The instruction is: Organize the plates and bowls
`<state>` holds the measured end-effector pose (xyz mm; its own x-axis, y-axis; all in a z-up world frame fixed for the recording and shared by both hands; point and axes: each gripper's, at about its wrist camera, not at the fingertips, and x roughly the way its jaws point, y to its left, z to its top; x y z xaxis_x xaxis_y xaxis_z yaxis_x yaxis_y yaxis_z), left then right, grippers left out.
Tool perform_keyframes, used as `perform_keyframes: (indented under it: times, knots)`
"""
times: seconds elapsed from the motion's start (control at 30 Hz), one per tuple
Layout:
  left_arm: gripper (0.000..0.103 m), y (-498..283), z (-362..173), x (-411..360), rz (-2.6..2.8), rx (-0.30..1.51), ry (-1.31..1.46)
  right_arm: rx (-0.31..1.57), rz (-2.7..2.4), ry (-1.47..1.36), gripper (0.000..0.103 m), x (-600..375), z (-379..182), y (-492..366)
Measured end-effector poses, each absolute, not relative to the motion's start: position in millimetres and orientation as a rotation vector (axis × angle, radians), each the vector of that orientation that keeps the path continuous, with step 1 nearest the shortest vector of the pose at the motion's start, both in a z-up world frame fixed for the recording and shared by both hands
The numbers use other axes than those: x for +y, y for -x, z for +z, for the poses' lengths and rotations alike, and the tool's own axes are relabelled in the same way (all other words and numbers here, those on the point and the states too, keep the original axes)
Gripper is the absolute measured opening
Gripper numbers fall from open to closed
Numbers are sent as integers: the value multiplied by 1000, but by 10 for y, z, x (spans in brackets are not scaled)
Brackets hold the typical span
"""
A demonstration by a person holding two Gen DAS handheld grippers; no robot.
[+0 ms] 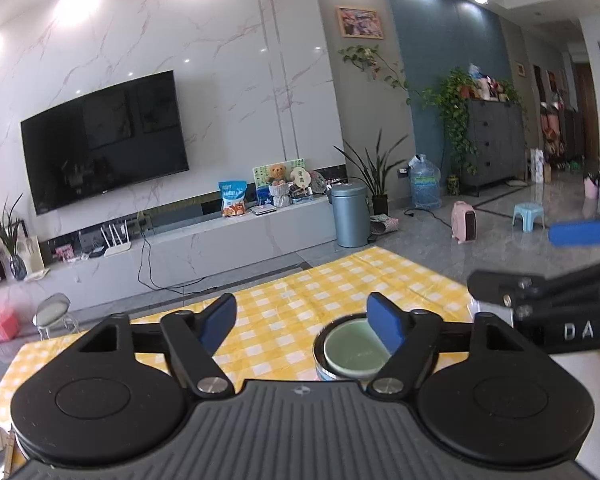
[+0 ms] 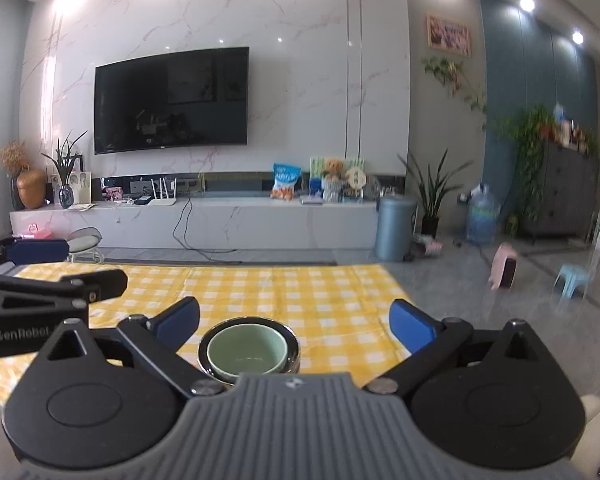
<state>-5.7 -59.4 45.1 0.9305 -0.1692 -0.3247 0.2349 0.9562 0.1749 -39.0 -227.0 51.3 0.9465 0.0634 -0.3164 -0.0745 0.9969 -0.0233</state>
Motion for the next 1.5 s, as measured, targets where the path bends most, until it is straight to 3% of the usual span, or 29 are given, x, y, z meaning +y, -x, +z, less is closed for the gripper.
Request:
perform_keyframes:
  times: [0.63,1.5]
  knots:
    - [95,-95,-145,-256,-85,612,-121,517,32,41,100,-2205,-32,288]
    - [95,-109,-133,-115,-80,621,-95,593,86,41,100,-2054,-248,119]
